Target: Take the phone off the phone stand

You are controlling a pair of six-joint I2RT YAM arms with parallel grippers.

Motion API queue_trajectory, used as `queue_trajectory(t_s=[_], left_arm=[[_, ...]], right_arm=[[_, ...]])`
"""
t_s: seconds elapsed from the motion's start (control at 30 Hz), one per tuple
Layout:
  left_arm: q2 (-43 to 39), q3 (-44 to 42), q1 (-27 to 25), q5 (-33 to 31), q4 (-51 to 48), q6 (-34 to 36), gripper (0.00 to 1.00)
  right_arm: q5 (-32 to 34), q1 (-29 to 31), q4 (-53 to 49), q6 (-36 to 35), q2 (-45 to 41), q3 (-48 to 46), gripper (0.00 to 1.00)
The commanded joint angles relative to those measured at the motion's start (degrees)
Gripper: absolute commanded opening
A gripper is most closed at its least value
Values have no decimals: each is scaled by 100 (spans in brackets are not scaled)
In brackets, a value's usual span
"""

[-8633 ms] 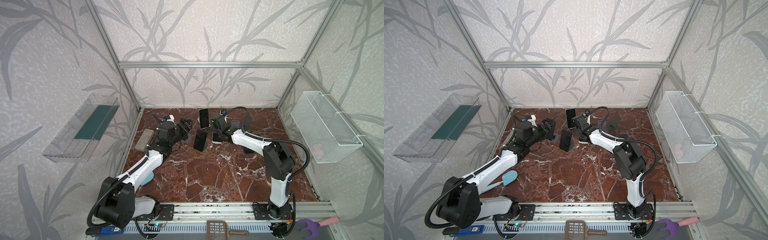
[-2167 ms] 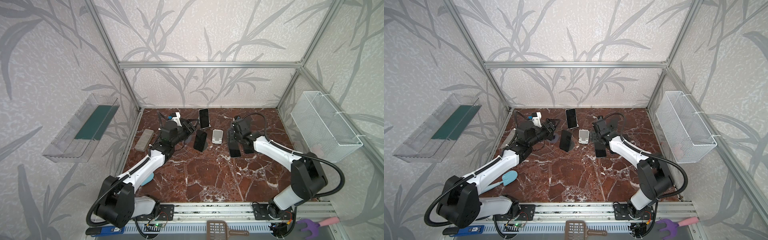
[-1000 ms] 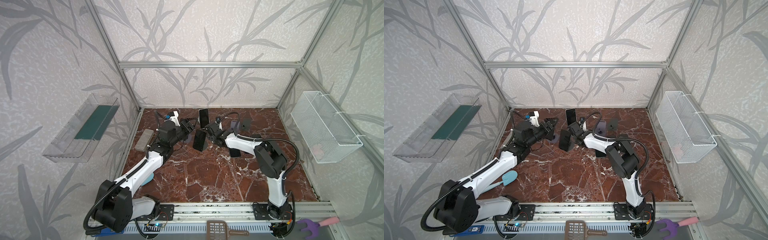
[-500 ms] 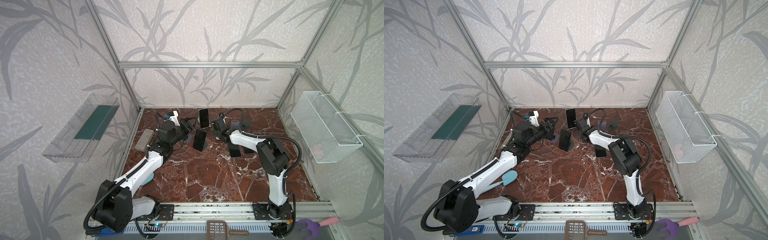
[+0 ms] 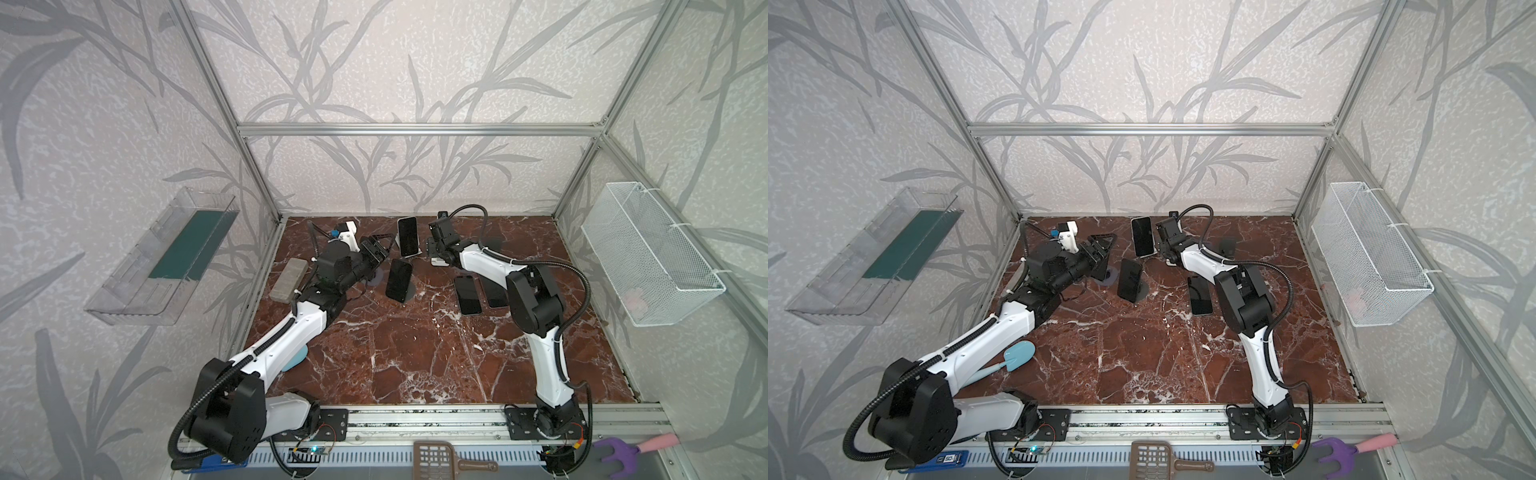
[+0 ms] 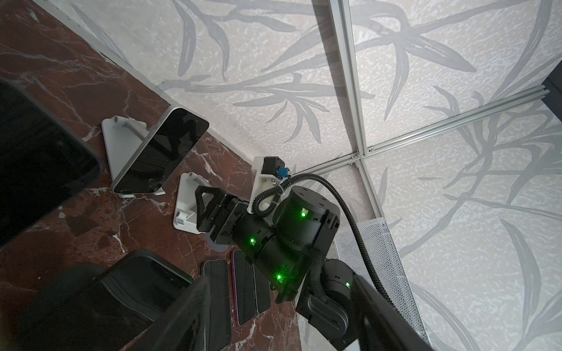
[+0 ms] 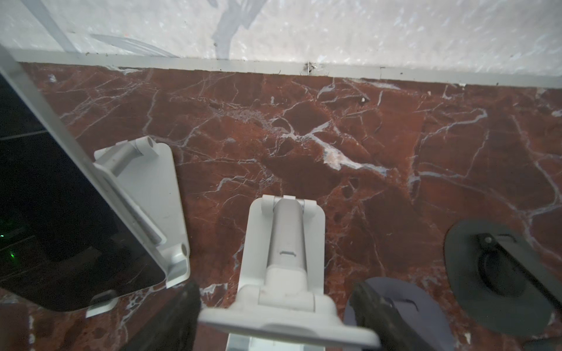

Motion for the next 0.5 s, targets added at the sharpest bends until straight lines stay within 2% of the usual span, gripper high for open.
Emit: queue_trajectory(t_s=[0.0, 0.1, 0.23, 0.33, 0.47], left_arm=[[28, 21, 23, 89, 162, 87, 78], [-17, 70, 23, 15, 24, 276, 79], [-13, 79, 31, -19, -18, 377, 79], [-13, 166, 40, -7, -171, 612, 80], [-57, 333, 41, -293, -687, 1119, 82]], right_arm=[[-88, -31, -500, -85, -143, 183, 89], [-102, -30, -728, -196, -358, 265, 94], [-237, -30, -740, -250, -858, -12, 96], [-319, -26, -614, -245, -1368, -459, 96], [-454, 28, -157, -174, -2207, -1404, 96]])
